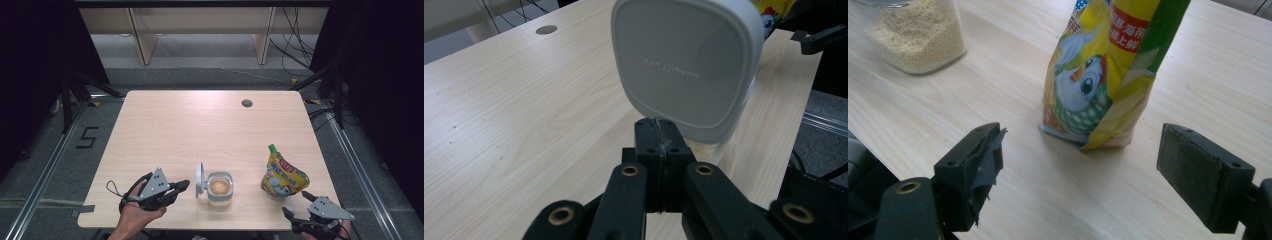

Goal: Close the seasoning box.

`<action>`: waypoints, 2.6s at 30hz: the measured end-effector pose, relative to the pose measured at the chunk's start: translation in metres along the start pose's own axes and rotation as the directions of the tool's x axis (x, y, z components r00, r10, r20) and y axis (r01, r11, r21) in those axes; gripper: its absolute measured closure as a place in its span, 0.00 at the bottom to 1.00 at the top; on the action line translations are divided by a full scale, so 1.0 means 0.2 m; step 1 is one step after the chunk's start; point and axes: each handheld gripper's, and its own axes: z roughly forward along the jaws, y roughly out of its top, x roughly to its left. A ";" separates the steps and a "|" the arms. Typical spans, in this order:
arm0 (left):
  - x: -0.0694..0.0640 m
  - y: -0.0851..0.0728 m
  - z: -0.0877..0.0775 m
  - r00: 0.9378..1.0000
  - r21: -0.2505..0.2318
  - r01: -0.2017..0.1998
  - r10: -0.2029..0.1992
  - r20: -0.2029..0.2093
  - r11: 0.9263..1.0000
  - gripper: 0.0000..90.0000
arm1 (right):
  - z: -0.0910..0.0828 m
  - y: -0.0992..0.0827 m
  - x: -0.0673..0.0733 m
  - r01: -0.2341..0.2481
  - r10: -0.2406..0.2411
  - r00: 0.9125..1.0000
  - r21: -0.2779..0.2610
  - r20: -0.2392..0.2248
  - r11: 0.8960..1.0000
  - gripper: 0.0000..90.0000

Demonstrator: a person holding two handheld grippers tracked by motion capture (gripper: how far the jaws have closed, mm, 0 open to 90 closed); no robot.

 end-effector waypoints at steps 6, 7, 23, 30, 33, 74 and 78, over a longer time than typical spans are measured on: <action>-0.03 0.04 0.04 1.000 -0.006 0.004 -0.004 0.025 1.000 0.99 | -0.01 0.00 0.02 -0.014 0.014 1.000 0.023 0.011 1.000 0.22; -0.03 0.05 0.04 0.999 -0.007 -0.013 0.013 0.030 1.000 0.99 | -0.01 0.00 0.02 -0.016 0.016 1.000 0.022 0.011 1.000 0.22; -0.06 0.09 0.05 0.999 -0.006 -0.032 0.032 0.028 0.999 0.99 | 0.00 0.00 0.00 0.027 -0.027 0.999 0.007 0.022 1.000 0.22; -0.06 0.10 0.06 0.997 -0.003 -0.064 0.064 0.034 0.998 0.98 | 0.00 0.00 0.01 0.022 -0.022 1.000 0.005 0.021 1.000 0.22; -0.07 0.10 0.07 0.998 -0.006 -0.047 0.047 0.035 0.999 0.98 | 0.00 0.00 0.01 0.019 -0.019 1.000 -0.003 0.012 1.000 0.22; -0.01 -0.02 -0.07 0.995 -0.026 0.074 -0.072 0.069 0.997 0.62 | 0.00 0.00 0.01 0.001 -0.001 1.000 0.016 0.007 1.000 0.22; 0.00 -0.06 -0.08 0.994 -0.018 0.084 -0.083 0.065 0.996 0.56 | 0.00 0.00 0.00 0.026 -0.026 0.999 -0.001 0.021 1.000 0.23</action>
